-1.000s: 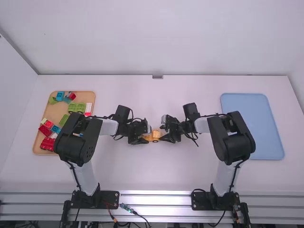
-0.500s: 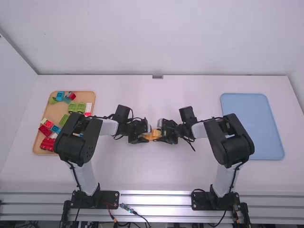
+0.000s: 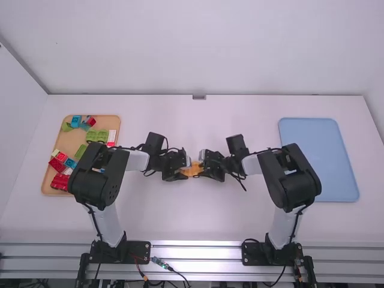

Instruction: Assemble lego blocks to make yellow taxi

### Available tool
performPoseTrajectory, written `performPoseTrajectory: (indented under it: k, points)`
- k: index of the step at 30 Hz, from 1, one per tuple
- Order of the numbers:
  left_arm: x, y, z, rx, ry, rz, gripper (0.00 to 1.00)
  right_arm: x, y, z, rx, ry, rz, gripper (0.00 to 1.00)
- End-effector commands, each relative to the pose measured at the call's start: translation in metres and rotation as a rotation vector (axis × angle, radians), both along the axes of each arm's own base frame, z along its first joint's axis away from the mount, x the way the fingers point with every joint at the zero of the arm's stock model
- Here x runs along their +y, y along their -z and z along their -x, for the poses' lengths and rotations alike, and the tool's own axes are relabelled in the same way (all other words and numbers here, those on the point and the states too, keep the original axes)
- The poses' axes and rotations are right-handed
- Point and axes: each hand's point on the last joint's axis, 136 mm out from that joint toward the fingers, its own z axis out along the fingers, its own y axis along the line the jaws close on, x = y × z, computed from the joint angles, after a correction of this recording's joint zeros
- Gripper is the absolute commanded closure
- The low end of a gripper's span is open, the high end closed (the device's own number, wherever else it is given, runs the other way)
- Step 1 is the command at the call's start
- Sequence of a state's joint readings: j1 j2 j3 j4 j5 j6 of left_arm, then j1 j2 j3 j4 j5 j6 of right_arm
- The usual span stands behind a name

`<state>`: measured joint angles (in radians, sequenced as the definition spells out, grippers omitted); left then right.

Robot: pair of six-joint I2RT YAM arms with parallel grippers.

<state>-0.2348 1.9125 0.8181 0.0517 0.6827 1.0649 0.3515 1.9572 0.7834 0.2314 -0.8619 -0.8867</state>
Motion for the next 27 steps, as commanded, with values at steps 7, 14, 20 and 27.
performPoseTrajectory:
  k: [7,14,20,27]
  points:
    - [0.016,0.022,0.008,0.014,-0.013,-0.106,0.98,-0.006,-0.009,-0.008,-0.006,0.030,-0.012,0.50]
    - [0.017,0.023,0.010,0.024,-0.015,-0.116,0.98,-0.018,-0.017,-0.016,0.038,0.066,0.004,0.42]
    - [0.031,0.033,0.008,0.025,-0.048,-0.208,0.98,-0.031,-0.024,-0.005,0.025,0.059,0.036,0.32]
    - [0.035,0.034,0.005,0.013,-0.059,-0.231,0.98,-0.041,-0.005,-0.004,0.025,0.179,0.046,0.28]
